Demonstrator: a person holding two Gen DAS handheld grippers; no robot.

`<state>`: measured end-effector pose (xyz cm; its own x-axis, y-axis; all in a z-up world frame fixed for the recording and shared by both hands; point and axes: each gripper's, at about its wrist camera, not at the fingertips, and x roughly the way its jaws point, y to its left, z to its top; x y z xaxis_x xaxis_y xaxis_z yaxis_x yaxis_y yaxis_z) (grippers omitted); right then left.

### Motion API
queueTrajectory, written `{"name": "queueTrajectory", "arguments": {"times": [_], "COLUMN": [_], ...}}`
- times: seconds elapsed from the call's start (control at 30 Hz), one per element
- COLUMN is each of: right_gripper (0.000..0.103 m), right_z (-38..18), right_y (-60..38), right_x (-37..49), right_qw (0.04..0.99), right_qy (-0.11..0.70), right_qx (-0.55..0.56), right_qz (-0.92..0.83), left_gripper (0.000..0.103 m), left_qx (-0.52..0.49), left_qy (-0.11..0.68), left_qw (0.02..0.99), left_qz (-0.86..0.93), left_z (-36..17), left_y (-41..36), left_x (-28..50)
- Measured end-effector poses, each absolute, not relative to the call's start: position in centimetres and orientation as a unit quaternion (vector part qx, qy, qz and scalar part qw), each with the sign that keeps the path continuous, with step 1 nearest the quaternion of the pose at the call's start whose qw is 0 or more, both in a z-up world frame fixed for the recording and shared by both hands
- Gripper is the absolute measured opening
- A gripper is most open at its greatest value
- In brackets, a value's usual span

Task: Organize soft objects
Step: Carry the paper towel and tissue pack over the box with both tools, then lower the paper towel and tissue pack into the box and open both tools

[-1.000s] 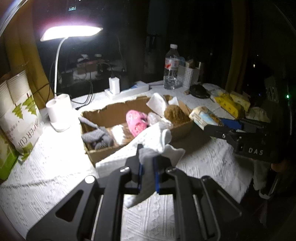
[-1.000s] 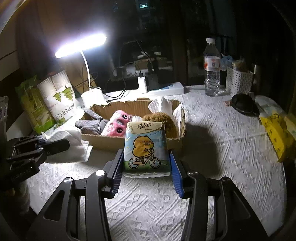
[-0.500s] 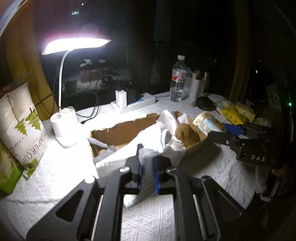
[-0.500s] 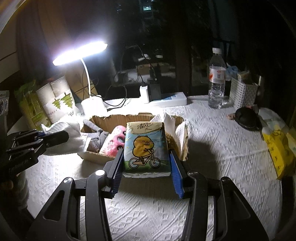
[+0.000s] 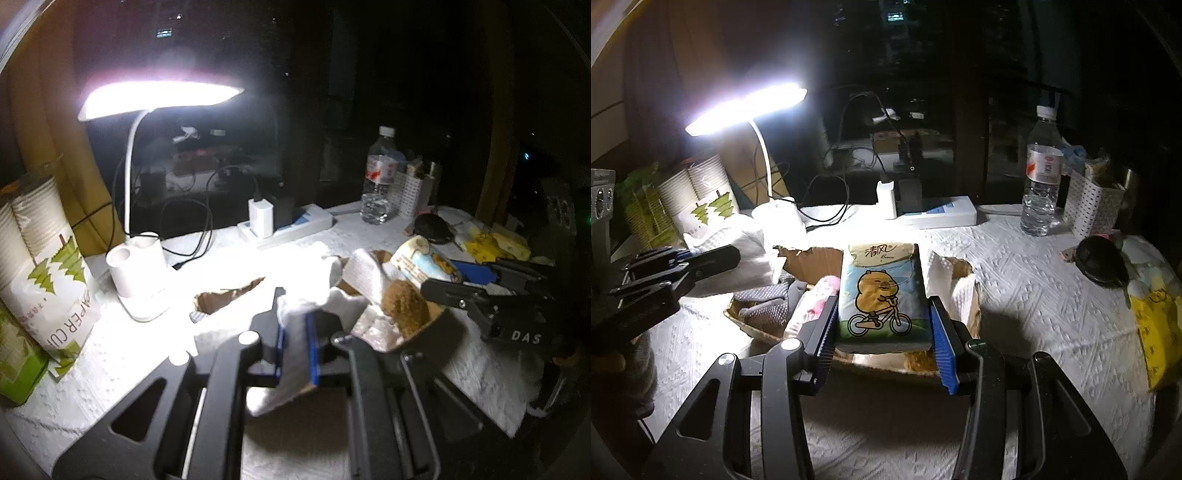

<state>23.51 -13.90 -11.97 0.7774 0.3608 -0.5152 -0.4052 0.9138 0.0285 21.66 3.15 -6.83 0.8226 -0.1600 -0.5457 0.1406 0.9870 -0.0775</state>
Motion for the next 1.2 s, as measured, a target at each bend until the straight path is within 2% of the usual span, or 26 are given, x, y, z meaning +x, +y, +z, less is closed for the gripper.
{"name": "queueTrajectory", "arguments": {"times": [0.77,0.87,0.97,1.07,1.2], "right_gripper": [0.049,0.05,0.056,0.056,0.056], "right_z": [-15.2,-15.4,-15.3,-15.2,-14.9], "right_y": [-10.5,-10.4,-10.4,-10.6,-10.8], "right_x": [30.8,31.2,31.2,31.0,30.6], "right_qw": [0.921,0.92,0.921,0.923,0.925], "right_qy": [0.31,0.312,0.31,0.309,0.304], "right_qx": [-0.036,-0.028,-0.025,-0.025,-0.026], "right_qz": [0.234,0.235,0.233,0.229,0.225], "left_gripper": [0.012,0.019,0.022,0.026,0.038], "left_qx": [-0.055,-0.055,-0.057,-0.055,-0.057], "left_qy": [0.344,0.352,0.356,0.355,0.354], "left_qw": [0.935,0.932,0.93,0.931,0.932], "left_qz": [-0.068,-0.066,-0.063,-0.063,-0.062], "left_z": [-12.3,-12.7,-12.9,-12.7,-12.4], "left_y": [5.1,5.2,5.2,5.0,5.0], "left_x": [27.7,28.0,28.0,27.9,27.7]}}
